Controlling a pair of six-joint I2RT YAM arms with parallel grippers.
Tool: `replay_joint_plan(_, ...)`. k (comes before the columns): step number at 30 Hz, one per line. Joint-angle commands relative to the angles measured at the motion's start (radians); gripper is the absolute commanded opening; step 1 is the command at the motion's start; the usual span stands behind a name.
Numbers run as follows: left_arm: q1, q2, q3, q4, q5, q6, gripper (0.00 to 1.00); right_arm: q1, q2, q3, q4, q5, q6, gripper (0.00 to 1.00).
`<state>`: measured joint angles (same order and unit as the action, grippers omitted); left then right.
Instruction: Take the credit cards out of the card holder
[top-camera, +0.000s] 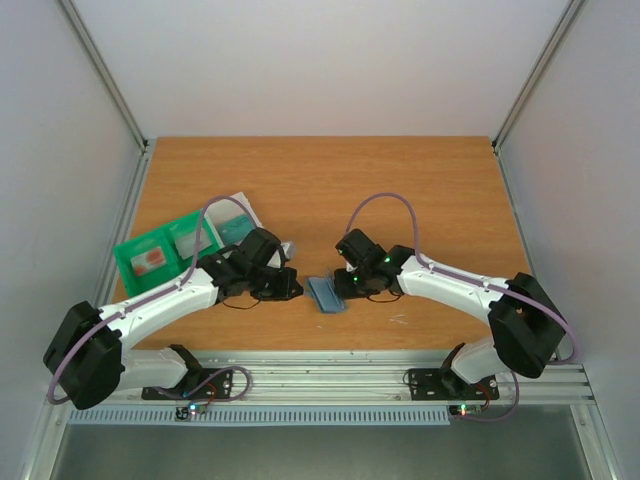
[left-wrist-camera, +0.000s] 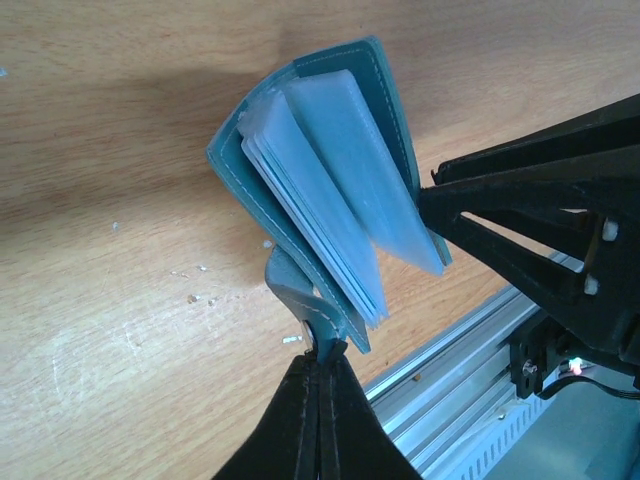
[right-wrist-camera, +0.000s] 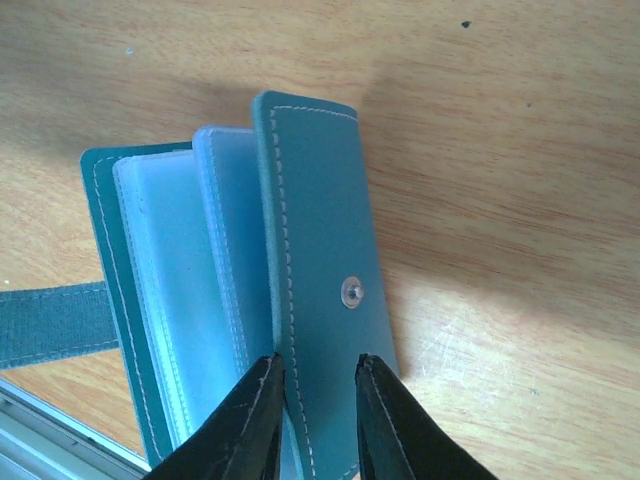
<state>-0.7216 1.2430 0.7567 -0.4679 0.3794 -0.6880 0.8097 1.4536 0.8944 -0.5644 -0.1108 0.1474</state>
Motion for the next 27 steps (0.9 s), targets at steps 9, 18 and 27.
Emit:
replay_joint_plan(9, 0.004, 0.028, -0.027, -0.04, -0.084, 0.018, 0.01, -0.029, 0.03, -0.064, 0.007, 0.03, -0.003, 0.17)
replay_joint_plan(18, 0.03, 0.035, -0.031, -0.051, -0.105, 0.031, 0.01, -0.031, 0.019, -0.064, -0.041, 0.084, -0.012, 0.18)
replay_joint_plan(27, 0.07, 0.053, -0.029, -0.053, -0.082, 0.039, 0.01, -0.03, -0.059, -0.136, -0.003, 0.019, 0.03, 0.01)
